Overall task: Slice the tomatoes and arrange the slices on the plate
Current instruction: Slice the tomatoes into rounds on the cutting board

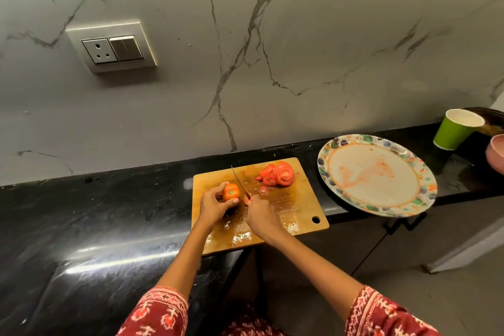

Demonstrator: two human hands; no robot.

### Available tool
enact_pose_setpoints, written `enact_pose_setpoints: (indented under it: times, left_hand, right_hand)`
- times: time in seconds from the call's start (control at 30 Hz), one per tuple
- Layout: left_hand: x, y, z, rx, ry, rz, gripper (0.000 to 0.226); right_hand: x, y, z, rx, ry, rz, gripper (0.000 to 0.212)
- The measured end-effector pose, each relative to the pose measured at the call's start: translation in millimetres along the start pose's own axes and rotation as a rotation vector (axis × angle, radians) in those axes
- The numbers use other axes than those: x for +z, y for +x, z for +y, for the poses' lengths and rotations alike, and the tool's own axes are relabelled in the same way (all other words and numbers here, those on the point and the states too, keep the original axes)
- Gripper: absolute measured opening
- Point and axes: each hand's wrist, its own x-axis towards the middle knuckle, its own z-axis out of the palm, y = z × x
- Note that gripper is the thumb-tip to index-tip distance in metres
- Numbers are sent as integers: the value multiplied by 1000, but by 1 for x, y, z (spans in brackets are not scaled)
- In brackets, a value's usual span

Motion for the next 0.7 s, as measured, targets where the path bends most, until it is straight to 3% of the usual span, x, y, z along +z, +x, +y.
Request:
enact_pose_setpoints:
  times: [0.7]
  left_hand:
    - [1, 1, 0, 2, 21, 40, 61]
  right_hand:
    - [9, 3, -10, -13, -25, 13, 31]
